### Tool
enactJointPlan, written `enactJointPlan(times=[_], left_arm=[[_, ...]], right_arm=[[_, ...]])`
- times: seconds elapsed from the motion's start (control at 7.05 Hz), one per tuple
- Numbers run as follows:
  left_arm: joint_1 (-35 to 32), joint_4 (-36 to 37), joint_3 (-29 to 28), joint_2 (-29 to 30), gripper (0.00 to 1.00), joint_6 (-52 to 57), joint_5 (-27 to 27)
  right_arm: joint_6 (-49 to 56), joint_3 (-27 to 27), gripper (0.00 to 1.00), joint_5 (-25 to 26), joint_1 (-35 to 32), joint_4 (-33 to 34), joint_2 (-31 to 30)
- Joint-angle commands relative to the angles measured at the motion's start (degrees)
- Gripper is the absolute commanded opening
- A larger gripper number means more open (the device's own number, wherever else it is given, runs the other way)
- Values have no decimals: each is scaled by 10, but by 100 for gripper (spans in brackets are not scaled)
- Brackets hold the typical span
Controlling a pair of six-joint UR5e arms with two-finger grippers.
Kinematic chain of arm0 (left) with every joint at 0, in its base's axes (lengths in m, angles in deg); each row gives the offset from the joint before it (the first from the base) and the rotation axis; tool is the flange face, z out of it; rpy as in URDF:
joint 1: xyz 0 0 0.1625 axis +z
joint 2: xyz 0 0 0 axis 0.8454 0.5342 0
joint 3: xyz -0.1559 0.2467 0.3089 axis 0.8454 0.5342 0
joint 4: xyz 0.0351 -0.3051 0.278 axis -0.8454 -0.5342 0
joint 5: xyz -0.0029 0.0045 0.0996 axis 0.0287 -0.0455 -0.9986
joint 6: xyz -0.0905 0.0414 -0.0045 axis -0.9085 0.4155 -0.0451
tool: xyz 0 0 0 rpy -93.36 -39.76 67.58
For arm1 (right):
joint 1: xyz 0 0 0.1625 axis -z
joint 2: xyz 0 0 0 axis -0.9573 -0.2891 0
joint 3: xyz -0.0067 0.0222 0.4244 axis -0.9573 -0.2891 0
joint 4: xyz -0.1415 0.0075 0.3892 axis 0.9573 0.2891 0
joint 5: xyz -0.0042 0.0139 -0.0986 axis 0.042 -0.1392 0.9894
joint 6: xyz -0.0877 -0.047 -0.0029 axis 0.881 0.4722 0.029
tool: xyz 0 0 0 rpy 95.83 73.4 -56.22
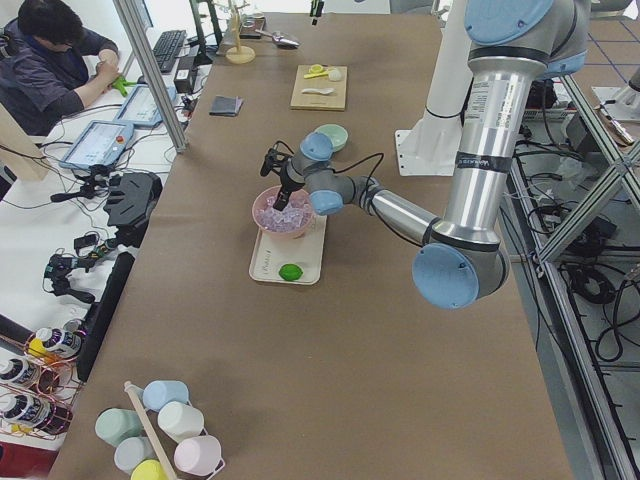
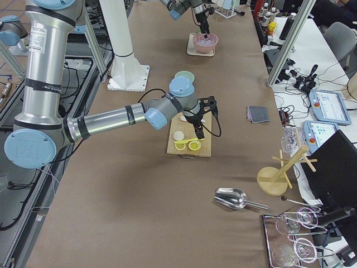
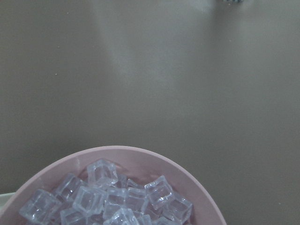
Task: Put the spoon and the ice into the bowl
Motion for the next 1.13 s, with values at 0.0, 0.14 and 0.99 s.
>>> enactJointPlan(times=[0.0,0.14,0.99], left_arm=[[9,8,-18,8,97,-1,-25],[13,9,-29,16,94,-1,-30],[14,12,-39,18,80,4,-30]], right_arm=[[-28,0,98,12,2,0,-5],[-48,0,98,28,7,1,-5],[-49,0,99,43,20,1,-5]])
